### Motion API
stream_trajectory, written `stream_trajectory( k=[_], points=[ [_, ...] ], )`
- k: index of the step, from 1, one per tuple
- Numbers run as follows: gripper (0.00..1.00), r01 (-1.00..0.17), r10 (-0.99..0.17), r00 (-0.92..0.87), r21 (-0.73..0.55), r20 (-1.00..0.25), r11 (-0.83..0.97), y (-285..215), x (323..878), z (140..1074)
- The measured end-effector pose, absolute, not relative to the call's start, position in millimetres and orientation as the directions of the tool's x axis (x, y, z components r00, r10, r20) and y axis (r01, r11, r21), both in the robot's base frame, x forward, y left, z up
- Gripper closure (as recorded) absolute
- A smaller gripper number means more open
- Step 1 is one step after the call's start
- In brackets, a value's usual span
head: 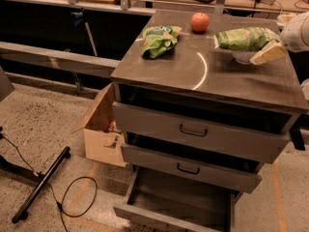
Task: Pick green jalapeno chip bag from white bowl and place on counter
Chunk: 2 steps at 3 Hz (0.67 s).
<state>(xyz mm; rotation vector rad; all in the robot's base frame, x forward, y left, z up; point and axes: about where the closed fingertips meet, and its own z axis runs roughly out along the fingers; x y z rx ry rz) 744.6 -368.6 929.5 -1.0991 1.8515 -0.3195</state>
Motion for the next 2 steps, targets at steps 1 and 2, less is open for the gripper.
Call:
stream_trajectory(
  k=[1,2],
  points=[
    [0.41,-0.569,-0.797,-0.147,-0.609,-0.586,0.553,-363.1,749.5,925.5],
    [0.64,-0.585,-0.806,-0.132,-0.611,-0.577,0.533,-359.8,748.3,925.0]
  ],
)
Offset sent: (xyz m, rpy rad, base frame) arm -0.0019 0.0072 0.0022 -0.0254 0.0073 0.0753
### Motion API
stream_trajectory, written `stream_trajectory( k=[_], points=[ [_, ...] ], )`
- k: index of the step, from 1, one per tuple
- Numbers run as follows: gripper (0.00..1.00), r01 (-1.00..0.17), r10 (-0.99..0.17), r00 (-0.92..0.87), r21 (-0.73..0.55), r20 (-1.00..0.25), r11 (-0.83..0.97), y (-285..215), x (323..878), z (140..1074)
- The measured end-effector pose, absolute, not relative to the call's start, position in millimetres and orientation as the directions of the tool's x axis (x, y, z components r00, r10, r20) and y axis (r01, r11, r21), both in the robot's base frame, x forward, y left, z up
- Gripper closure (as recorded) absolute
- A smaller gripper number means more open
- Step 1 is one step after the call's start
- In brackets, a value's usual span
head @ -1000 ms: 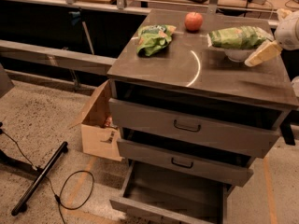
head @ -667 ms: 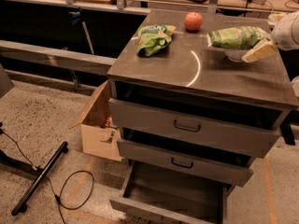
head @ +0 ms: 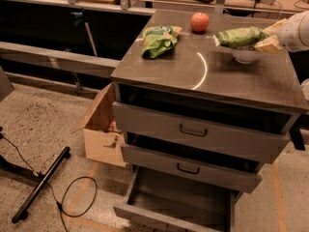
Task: Pick green jalapeno chip bag from white bowl and place on counter
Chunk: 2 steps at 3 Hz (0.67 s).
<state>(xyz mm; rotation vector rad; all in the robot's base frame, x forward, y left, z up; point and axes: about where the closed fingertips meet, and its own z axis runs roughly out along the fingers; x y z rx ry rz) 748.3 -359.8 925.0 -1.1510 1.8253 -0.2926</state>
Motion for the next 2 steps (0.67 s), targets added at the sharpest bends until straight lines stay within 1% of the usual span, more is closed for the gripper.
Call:
stream_trajectory(
  k=[1,2],
  points=[
    [0.87,-0.584,-0.815,-0.134,-0.619,-0.564,0.525,-357.2,744.8,932.8],
    [1.00,-0.550,-0.805,-0.137,-0.631,-0.578,0.547,-351.9,740.2,952.9]
  ],
)
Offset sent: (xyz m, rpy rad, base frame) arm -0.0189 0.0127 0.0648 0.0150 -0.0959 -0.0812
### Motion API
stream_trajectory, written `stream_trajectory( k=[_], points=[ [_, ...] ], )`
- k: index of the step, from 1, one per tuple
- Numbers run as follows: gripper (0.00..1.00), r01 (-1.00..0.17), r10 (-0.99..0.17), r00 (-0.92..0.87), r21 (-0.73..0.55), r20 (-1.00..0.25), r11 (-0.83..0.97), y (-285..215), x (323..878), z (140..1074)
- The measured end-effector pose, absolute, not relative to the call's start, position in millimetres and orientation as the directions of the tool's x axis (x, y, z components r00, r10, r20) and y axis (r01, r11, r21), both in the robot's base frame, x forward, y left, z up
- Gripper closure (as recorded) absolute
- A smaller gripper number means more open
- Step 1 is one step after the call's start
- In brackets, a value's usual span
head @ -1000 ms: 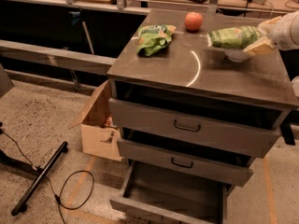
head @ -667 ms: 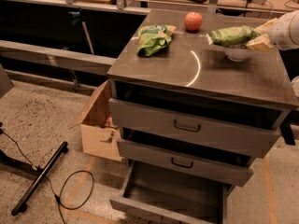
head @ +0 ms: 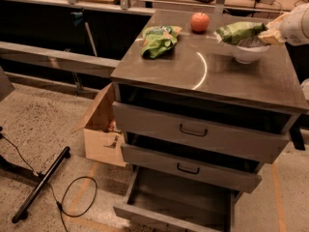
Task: Pick green jalapeno chip bag from white bowl and place on counter
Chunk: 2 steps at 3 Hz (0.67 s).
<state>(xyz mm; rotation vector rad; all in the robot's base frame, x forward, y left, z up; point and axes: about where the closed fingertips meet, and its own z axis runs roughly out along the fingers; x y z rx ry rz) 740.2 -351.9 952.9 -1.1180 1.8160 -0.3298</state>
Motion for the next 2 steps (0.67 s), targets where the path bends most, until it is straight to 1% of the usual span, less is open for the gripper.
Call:
stream_trajectory(
  k=[1,2],
  points=[
    [1.00,-0.508,-0.787,-0.123,-0.642,-0.605,0.574,-349.3,720.8,986.5],
    [1.00,-0.488,-0.771,-0.158,-0.630,-0.617,0.604,-359.0,684.3,1007.4]
  ],
)
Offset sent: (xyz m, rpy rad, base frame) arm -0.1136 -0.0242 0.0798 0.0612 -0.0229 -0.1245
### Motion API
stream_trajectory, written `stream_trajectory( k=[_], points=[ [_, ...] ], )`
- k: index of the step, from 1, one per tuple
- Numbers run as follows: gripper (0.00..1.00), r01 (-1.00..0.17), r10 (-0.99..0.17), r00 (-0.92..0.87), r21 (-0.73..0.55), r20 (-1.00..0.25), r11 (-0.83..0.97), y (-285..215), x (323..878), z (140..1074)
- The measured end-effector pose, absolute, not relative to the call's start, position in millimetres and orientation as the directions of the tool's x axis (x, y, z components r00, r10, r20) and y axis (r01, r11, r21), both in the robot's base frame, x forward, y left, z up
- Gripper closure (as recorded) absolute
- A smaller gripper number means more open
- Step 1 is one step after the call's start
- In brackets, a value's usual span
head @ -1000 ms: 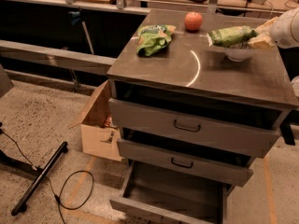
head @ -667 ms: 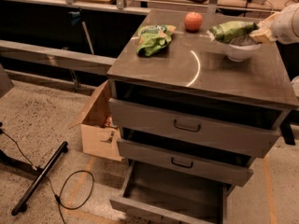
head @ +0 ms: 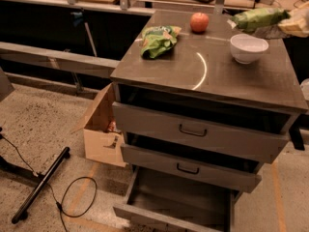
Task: Pick green jalapeno chip bag from white bowl and place on counter
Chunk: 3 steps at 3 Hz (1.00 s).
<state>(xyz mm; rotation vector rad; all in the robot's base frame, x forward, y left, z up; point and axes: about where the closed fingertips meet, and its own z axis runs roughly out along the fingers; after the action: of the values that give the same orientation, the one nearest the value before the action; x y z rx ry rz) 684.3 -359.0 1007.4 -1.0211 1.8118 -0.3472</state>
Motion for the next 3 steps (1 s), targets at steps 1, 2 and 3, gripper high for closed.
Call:
stream_trajectory(
  k=[1,2,3],
  points=[
    [1.00,-0.484,-0.750,-0.225,-0.597,-0.622,0.640,-367.4,643.2,1010.7],
    [1.00,-0.522,-0.728,-0.273,-0.539,-0.629,0.661,-355.3,609.0,991.8],
    [1.00,-0.562,-0.717,-0.276,-0.498,-0.640,0.660,-336.8,593.9,971.0]
  ],
)
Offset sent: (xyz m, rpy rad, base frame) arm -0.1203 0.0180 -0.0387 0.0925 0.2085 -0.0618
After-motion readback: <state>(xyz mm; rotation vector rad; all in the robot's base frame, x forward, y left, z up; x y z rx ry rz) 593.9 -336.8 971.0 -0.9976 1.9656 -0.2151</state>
